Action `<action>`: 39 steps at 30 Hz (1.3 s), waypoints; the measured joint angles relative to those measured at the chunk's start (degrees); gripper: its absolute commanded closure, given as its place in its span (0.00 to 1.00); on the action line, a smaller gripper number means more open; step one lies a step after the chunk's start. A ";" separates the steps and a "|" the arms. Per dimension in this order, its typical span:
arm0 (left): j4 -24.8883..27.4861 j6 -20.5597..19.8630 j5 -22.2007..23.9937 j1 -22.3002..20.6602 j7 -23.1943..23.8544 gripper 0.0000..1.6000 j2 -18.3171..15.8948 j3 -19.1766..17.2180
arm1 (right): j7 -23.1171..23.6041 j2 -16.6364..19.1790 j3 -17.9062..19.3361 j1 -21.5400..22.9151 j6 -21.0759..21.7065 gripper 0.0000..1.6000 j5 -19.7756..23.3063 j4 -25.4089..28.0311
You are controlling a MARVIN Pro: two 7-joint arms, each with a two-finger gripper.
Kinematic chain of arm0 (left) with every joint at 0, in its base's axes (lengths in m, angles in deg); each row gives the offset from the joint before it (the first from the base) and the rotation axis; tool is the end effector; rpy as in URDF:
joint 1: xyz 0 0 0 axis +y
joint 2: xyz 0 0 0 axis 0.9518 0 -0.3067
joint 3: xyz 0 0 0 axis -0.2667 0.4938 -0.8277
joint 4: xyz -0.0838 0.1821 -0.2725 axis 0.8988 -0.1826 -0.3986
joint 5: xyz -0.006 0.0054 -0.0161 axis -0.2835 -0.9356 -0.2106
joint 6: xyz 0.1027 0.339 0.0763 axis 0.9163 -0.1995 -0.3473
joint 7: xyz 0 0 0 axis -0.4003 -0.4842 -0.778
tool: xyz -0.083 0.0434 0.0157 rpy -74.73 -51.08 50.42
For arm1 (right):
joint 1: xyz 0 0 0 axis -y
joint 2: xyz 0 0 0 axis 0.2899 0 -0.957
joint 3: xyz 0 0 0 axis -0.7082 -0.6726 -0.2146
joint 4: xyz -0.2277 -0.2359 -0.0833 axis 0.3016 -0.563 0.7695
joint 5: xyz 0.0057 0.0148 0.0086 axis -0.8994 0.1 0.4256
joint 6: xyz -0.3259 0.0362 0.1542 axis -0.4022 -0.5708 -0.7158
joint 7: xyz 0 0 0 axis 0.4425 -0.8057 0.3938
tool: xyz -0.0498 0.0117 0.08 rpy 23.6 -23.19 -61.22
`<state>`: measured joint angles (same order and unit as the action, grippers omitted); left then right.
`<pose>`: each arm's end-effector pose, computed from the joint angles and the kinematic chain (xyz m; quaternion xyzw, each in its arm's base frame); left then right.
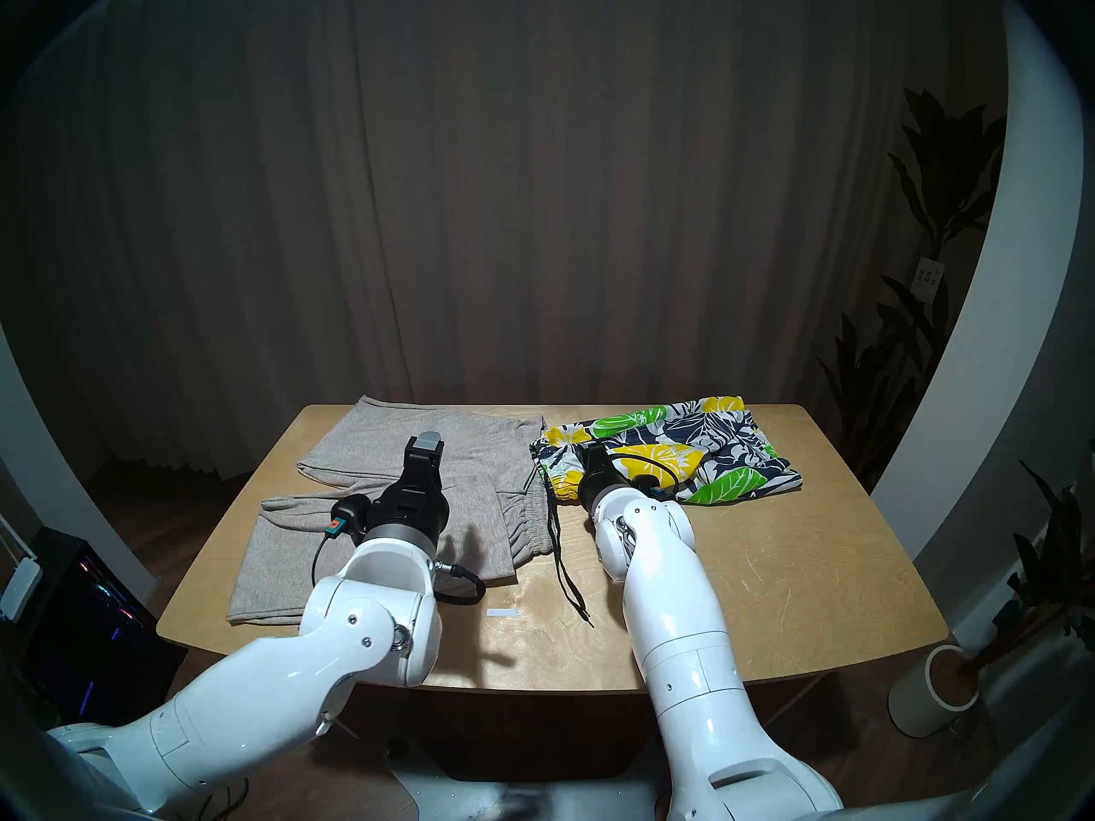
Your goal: Fold pants twice and stack them
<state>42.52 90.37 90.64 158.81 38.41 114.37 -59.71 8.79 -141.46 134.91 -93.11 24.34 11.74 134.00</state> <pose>0.3594 -0.0859 -0.2768 0.6101 0.4763 0.4955 0.3941 0.5427 0.0736 -0.3993 -0.6651 0.5008 -0.3801 0.4029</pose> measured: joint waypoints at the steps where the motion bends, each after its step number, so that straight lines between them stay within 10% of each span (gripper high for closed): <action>1: 0.98 -0.52 1.11 0.57 0.26 0.00 -0.85 -0.38 | 0.74 -0.09 -0.18 0.51 -0.52 0.00 -0.33 -0.89; 4: 3.31 -1.83 3.91 1.94 0.99 0.00 -2.92 -1.43 | 2.52 -0.31 -0.60 1.66 -1.74 0.19 -1.06 -2.95; 6: 4.52 -2.62 5.68 2.73 1.53 0.00 -4.09 -2.16 | 3.28 -0.41 -0.79 2.26 -2.42 0.52 -1.49 -4.45; 8: 5.44 -3.48 7.54 3.50 2.28 0.00 -5.19 -2.93 | 3.99 -0.49 -0.97 2.70 -3.06 0.61 -1.90 -5.34; 11: 6.42 -5.03 10.76 4.74 4.08 0.00 -6.82 -4.29 | 5.14 -0.64 -1.17 3.57 -4.04 1.00 -2.45 -6.81; 24: 6.76 -10.40 18.97 7.62 11.47 0.00 -9.70 -7.27 | 7.79 -1.41 0.55 5.81 -5.40 1.00 -0.91 -10.42; 39: 6.24 -12.42 20.80 7.56 13.72 0.00 -9.68 -7.38 | -1.83 -1.12 5.66 1.76 -0.80 1.00 12.28 -2.34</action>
<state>48.75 77.95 111.44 166.36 52.14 104.69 -67.09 6.96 -142.57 140.57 -91.35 23.54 24.02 131.66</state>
